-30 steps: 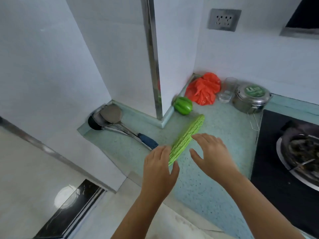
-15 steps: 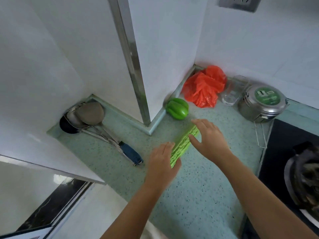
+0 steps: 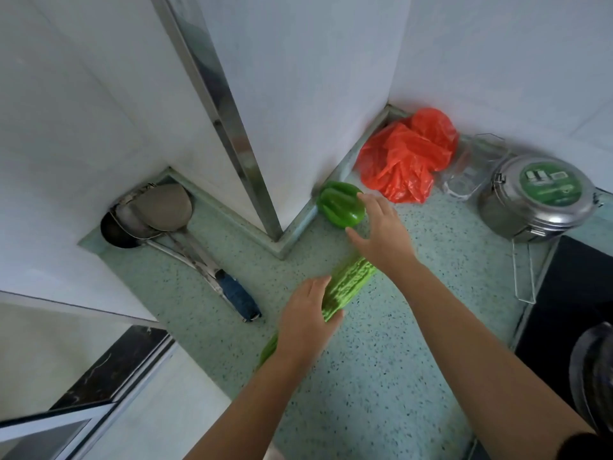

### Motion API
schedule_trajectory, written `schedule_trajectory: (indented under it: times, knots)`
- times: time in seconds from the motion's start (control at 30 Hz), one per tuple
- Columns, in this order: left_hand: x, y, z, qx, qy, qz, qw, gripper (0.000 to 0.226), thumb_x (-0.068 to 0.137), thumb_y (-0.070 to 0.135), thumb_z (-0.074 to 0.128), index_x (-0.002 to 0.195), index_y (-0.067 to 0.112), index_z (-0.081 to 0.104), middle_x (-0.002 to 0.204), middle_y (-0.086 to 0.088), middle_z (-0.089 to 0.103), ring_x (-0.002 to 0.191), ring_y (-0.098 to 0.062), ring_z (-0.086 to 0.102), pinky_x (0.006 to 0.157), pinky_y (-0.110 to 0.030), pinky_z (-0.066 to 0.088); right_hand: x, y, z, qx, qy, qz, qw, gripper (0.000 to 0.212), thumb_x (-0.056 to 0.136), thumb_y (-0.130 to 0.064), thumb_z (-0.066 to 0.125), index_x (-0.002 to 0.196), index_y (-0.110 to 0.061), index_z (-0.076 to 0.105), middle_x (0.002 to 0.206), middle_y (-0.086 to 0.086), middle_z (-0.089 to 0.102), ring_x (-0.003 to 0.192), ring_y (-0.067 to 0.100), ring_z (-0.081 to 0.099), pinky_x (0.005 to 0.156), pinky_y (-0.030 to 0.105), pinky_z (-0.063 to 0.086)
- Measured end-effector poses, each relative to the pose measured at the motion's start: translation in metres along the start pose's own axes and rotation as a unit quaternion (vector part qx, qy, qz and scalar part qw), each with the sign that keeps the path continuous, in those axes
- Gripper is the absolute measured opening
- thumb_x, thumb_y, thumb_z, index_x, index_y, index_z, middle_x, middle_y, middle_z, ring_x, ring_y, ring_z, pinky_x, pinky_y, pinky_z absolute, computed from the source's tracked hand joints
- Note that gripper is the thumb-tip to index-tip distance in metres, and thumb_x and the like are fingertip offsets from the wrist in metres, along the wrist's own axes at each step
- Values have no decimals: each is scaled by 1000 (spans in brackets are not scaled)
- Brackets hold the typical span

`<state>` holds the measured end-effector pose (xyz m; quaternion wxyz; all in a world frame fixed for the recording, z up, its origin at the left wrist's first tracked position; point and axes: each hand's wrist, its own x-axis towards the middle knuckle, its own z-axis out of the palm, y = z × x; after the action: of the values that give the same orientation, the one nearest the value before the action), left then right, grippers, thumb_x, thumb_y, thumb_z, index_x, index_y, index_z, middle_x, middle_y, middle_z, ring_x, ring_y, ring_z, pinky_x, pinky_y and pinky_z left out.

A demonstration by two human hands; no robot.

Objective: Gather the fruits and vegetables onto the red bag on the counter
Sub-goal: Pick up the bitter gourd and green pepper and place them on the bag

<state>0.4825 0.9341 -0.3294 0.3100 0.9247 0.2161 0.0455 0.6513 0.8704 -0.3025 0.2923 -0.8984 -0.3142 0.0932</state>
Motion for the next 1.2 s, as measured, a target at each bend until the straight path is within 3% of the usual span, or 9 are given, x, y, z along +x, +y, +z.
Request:
schedule_trajectory:
  times: [0.43, 0.9, 1.07, 1.2]
  knots:
    - [8, -10, 4, -102, -23, -95, 990, 51, 82, 33, 63, 128, 22, 45, 111, 10, 52, 96, -5, 51, 83, -23, 44, 31, 16, 22, 63, -6, 12, 998, 69, 78, -21, 69, 135, -10, 33, 138, 10, 35, 123, 27, 38, 101, 45, 39]
    - [10, -13, 3, -104, -27, -90, 990, 52, 82, 35, 64, 129, 24, 45, 115, 10, 53, 97, -4, 52, 82, -22, 44, 41, 13, 32, 161, 5, 41, 986, 75, 73, -17, 74, 135, -17, 33, 131, 9, 36, 116, 23, 43, 95, 37, 40]
    - [11, -11, 1, -112, -26, -93, 989, 50, 80, 33, 67, 125, 24, 48, 109, 12, 54, 92, -2, 52, 74, -13, 41, 31, 10, 17, 181, 33, 41, 982, 73, 73, -19, 74, 134, -19, 34, 127, 7, 39, 104, 11, 39, 90, 28, 40]
    - [8, -6, -2, -118, -33, -81, 989, 48, 79, 31, 67, 123, 25, 49, 106, 13, 54, 89, 1, 52, 71, -9, 40, 12, 3, -4, 197, 60, 52, 977, 74, 73, -24, 75, 135, -22, 34, 126, 2, 41, 106, 11, 41, 85, 25, 38]
